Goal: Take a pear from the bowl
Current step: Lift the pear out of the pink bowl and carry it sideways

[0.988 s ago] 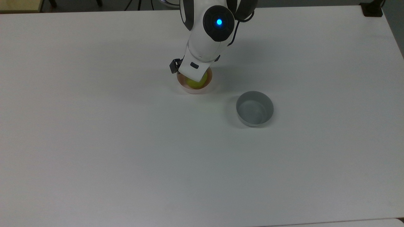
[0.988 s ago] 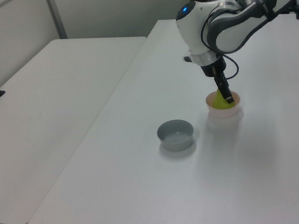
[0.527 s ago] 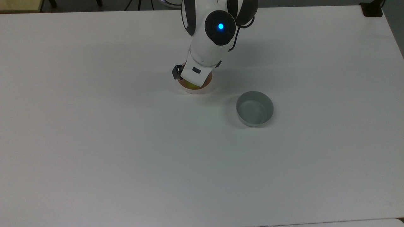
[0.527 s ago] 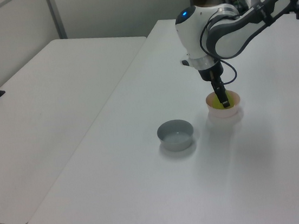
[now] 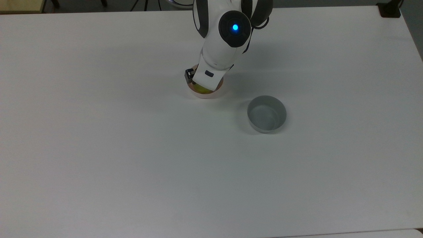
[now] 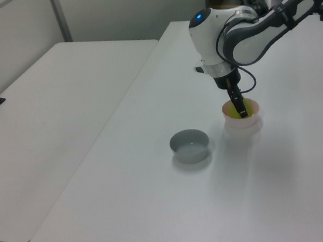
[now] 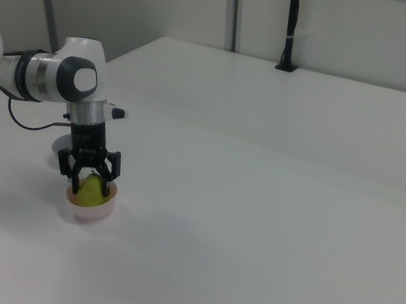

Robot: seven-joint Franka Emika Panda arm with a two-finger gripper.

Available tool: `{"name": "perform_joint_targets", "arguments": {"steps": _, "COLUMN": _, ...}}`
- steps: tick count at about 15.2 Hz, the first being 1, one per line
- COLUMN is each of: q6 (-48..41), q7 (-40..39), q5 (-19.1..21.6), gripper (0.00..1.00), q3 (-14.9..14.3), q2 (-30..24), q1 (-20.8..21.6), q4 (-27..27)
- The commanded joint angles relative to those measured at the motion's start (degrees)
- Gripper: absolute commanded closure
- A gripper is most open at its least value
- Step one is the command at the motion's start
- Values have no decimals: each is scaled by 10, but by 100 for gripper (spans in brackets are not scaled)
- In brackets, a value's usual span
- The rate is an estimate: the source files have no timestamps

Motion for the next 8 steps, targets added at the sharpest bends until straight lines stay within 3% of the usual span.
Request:
{"name": "perform_joint_targets", "arguments": {"steps": 1, "q6": -9, "q7": -9, "q5": -7, "gripper": 52, "q3": -2, "q2": -41, "q1": 7, "q4": -7}}
{"name": "perform_joint_targets", "arguments": {"steps": 5, "q6": -86, "q7": -35, "q5": 8, "gripper": 50, "q3": -1, "q2": -103, "q1": 0, "q4": 24}}
{"name": "perform_joint_targets", "arguments": {"steps": 8, "q6": -90, "q7": -36, "q5": 14, "gripper": 49, "q3": -1, "q2": -108, "q1": -26, "q4": 32}}
